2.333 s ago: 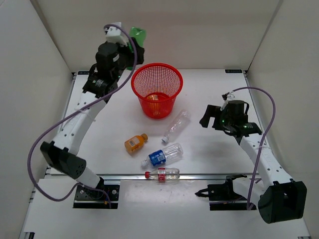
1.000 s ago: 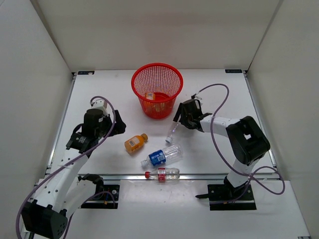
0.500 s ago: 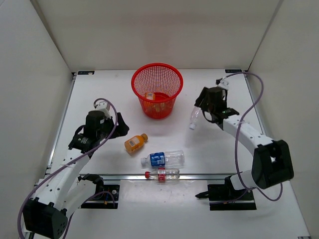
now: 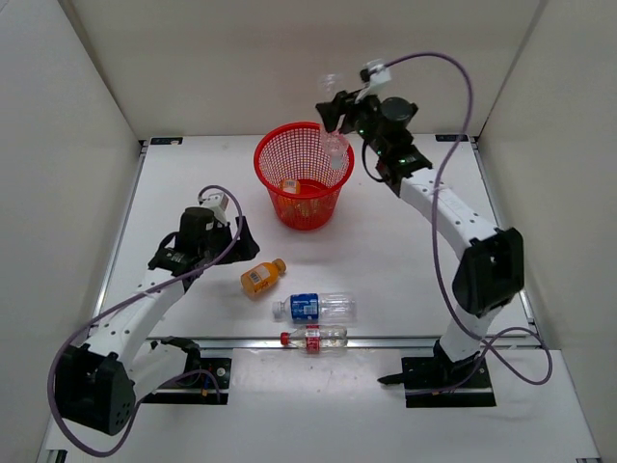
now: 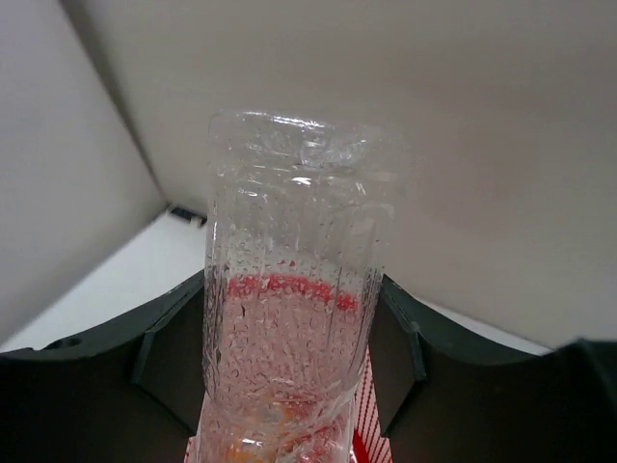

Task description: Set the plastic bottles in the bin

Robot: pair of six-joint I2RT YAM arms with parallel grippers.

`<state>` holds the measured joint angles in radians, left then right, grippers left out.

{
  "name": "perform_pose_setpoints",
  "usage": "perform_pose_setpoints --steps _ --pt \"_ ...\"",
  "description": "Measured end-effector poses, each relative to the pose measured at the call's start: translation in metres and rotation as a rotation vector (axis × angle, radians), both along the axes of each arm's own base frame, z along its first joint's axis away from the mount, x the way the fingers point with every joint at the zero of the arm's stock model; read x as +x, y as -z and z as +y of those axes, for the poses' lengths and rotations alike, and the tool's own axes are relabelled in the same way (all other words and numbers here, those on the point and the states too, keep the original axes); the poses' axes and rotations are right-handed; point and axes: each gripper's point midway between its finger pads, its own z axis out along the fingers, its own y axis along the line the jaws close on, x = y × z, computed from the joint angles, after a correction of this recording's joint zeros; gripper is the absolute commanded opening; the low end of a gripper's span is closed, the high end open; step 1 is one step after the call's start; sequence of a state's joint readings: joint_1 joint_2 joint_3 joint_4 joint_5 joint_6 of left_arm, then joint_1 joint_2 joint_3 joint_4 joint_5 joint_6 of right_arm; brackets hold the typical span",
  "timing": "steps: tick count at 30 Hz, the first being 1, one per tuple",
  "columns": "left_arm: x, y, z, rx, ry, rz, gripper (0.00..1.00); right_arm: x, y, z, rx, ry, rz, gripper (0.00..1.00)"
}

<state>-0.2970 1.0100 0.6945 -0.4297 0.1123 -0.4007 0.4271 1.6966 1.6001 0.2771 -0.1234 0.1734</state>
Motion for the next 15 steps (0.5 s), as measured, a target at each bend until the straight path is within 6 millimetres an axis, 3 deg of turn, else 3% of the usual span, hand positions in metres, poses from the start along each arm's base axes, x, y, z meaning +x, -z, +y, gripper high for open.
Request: perform_pose_setpoints --steps 2,6,9,11,15 --pt "0.004 0.005 -0.004 -0.002 0.014 0.01 0.99 0.008 0.033 0.025 -0.051 -0.063 0.024 0.38" --pt "0.007 0.021 -0.011 -0.001 0.043 0.034 0.99 0.019 0.119 0.068 -0.159 -0.18 0.149 0.54" --pt "0.002 0.038 -0.017 0.007 0.069 0.068 0.99 0.014 0.16 0.084 -0.213 -0.237 0.226 0.85" --pt "0.0 0.048 -0.02 0.018 0.083 0.093 0.98 0.01 0.166 0.087 -0.232 -0.251 0.238 0.99" --pt "-0.004 0.063 -0.026 0.047 0.119 0.134 0.99 0.012 0.14 0.087 -0.243 -0.233 0.197 0.99"
